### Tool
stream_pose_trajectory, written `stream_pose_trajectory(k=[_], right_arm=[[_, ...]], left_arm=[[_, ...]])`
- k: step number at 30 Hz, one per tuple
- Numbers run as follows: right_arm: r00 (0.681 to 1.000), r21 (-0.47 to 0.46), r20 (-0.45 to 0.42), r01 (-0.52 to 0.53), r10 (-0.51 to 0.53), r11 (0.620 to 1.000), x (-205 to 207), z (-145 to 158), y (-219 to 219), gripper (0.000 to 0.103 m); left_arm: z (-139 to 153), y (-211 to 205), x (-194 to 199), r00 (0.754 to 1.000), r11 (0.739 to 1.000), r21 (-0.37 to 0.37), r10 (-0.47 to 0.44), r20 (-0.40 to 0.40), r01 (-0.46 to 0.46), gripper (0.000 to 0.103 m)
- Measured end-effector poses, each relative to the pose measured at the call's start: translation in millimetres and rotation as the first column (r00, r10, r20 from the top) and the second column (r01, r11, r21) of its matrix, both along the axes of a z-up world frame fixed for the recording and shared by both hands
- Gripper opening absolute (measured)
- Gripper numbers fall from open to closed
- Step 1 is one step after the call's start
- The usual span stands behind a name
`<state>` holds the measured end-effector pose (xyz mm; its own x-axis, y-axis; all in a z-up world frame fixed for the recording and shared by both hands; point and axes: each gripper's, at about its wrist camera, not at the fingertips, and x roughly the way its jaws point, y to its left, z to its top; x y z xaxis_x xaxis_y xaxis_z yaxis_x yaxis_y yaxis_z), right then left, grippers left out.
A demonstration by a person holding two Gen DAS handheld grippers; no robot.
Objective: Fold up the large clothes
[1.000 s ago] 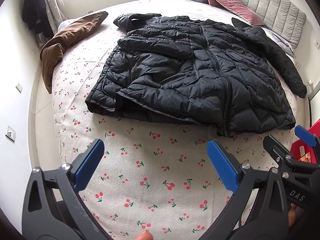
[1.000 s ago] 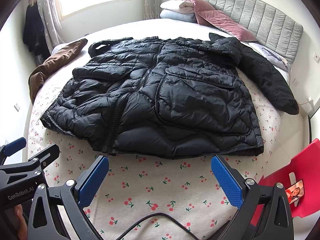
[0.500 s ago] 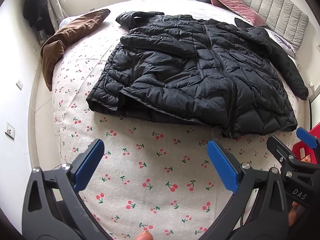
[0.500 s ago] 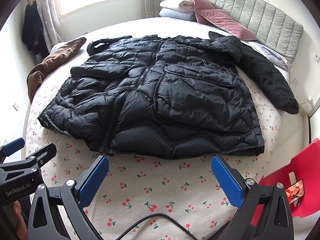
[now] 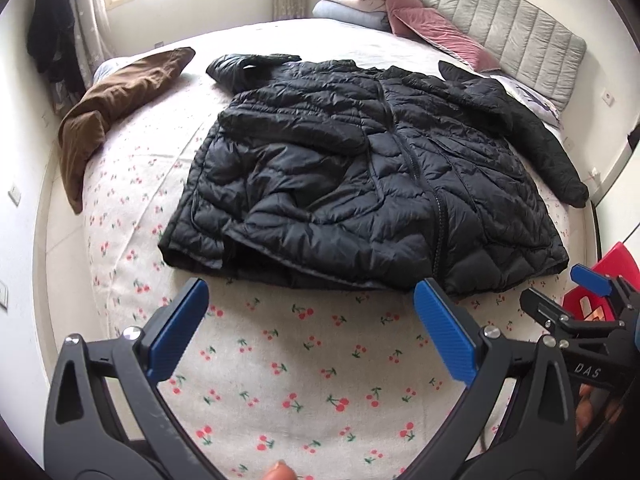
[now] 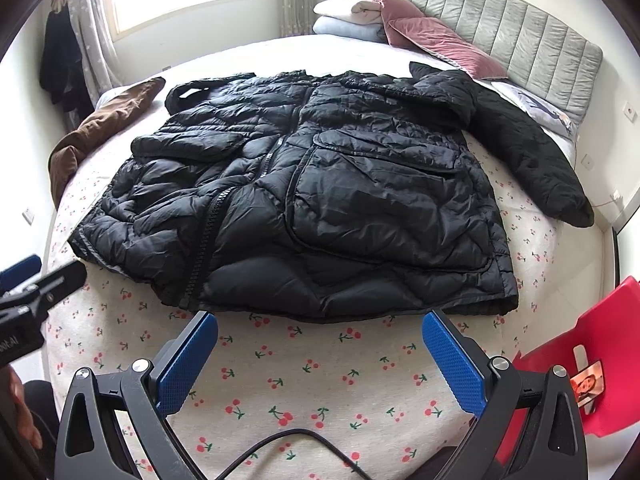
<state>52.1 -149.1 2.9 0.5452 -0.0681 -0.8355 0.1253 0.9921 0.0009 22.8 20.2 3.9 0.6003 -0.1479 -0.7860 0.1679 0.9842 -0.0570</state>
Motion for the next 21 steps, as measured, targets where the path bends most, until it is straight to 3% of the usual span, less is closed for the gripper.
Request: stream_pose_trajectory(k=[8, 14, 18, 21], right_arm=[[0.998, 0.081, -0.014, -0.054, 0.055, 0.995, 1.8, 0.4, -49.7, 0.103], [0.998, 0.086, -0.055, 0.014, -0.01, 0.996, 4.8, -10.7, -112.0, 0.103], [0.994, 0.189, -0.076, 0.086, -0.073, 0.978, 4.9, -25.3, -167.9, 0.103], [0.992, 0.282, -0.067, 0.126, -0.111, 0.951, 3.9, -36.3, -206.2, 0.103]], left_arm=[[11.9, 35.5, 39.9, 0.997, 0.996, 0.043, -0.073, -0.034, 0.074, 0.102], [-9.5, 87.4, 85.3, 0.989, 0.993, -0.116, -0.03, -0.147, 0.013, 0.102], [-35.6, 114.0, 114.4, 0.98, 0.986, -0.163, -0.006, -0.2, -0.028, 0.102], [-51.1, 130.2, 130.8, 0.972, 0.965, -0.258, -0.021, -0.234, -0.041, 0.101]])
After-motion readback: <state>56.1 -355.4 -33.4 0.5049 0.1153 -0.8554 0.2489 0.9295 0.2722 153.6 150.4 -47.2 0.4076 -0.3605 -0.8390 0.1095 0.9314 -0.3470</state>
